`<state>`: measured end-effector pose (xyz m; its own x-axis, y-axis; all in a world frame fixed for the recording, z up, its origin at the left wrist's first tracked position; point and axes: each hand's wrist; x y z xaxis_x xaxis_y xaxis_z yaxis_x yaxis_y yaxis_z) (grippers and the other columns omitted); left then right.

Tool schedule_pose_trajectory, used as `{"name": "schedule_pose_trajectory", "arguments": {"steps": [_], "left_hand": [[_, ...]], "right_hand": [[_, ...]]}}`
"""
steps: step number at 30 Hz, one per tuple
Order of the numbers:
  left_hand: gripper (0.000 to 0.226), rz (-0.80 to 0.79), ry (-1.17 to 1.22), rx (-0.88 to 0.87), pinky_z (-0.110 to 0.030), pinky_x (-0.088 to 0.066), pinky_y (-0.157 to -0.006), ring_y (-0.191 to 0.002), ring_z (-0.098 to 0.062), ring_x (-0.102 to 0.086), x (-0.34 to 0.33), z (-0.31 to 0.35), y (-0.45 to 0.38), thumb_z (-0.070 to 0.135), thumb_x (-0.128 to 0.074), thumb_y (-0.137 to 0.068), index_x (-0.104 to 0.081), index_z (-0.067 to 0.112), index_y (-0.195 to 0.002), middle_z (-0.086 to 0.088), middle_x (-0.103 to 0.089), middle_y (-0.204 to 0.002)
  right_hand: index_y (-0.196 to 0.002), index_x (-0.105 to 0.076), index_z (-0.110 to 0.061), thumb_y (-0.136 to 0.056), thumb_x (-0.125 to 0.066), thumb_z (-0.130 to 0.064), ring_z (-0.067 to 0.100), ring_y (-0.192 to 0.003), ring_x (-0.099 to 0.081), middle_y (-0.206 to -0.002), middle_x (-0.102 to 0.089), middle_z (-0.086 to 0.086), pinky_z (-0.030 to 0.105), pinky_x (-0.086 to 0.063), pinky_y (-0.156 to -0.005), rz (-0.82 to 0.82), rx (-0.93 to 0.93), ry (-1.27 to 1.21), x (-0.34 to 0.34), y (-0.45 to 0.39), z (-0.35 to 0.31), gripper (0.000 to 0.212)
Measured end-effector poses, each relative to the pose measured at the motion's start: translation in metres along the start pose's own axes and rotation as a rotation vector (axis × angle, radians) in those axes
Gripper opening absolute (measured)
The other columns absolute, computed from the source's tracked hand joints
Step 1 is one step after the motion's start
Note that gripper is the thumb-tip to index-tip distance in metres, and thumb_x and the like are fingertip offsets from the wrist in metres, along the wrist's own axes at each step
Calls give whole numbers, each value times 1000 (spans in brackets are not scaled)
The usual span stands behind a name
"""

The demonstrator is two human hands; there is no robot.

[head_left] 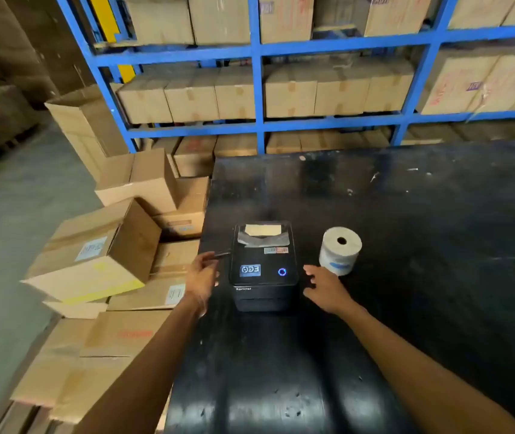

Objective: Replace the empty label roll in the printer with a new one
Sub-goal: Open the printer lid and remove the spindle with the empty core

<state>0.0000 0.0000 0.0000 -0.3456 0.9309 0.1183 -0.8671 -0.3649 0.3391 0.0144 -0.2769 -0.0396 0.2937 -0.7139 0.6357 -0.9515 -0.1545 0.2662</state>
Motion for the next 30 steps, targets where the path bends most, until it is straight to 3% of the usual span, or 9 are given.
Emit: {"name": "schedule_pose_trajectory", "arguments": {"steps": [5,8,11,15,22,26,30], "left_hand": [[38,-141,-84,150,-31,-53,-72,-84,-18,-62,3,-41,-17,3,-49,-101,-50,16,-137,-1,-66,-101],[50,-318,-117,146,-20,-55,-62,-82,-11,-64,-2,-55,-23,-13,-52,-94,-50,12,-137,-6,-69,-112],[66,-406,-134,113,-14,-57,-60,-94,-16,-64,-7,-73,-27,-24,-59,-82,-47,3,-141,-17,-64,-126],[74,-425,-109,71,-16,-59,-70,-108,-22,-64,-11,-93,-40,-22,-69,-77,-45,3,-142,-14,-63,-131],[80,-436,-228,27,-17,-54,-76,-107,-19,-66,-12,-106,-57,-5,-85,-69,-50,18,-137,-1,-69,-121],[81,-451,-244,-12,-16,-55,-76,-105,-16,-67,-12,-109,-62,-3,-87,-68,-49,19,-136,-1,-70,-121],[77,-422,-208,-68,-34,-57,-95,-109,-18,-66,-20,-112,-57,-12,-84,-67,-48,11,-131,-10,-67,-124]], "right_hand": [[-141,-44,-11,-78,-76,-9,29,-122,-56,-139,-51,12,38,-50,-98,-27,-51,-120,-32,-6,12,71],[-135,-45,-14,-76,-79,-5,20,-107,-62,-135,-54,8,35,-54,-89,98,-77,-195,-50,-11,17,68],[-126,-48,-18,-72,-83,-7,16,-100,-64,-126,-59,5,40,-56,-89,198,-90,-185,-60,-12,23,66],[-121,-48,-17,-68,-86,-7,19,-91,-64,-121,-60,9,38,-57,-83,218,-95,-186,-70,-14,27,66],[-111,-38,-28,-63,-90,-23,13,-88,-61,-119,-49,-6,40,-56,-80,246,-74,-137,-79,-21,30,71],[-109,-36,-32,-59,-91,-34,12,-86,-62,-119,-53,-6,36,-54,-74,262,-57,-147,-82,-23,36,75],[-107,-39,-40,-57,-91,-39,9,-84,-61,-116,-58,-2,28,-55,-72,218,-54,-224,-79,-26,45,72]]}}
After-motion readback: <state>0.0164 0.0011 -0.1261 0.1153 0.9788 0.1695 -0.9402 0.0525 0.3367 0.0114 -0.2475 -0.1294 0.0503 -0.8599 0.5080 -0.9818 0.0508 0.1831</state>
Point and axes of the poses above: each hand's wrist, its own y-axis away from the middle knuckle, its own x-axis out of the back of the hand, z = x × y
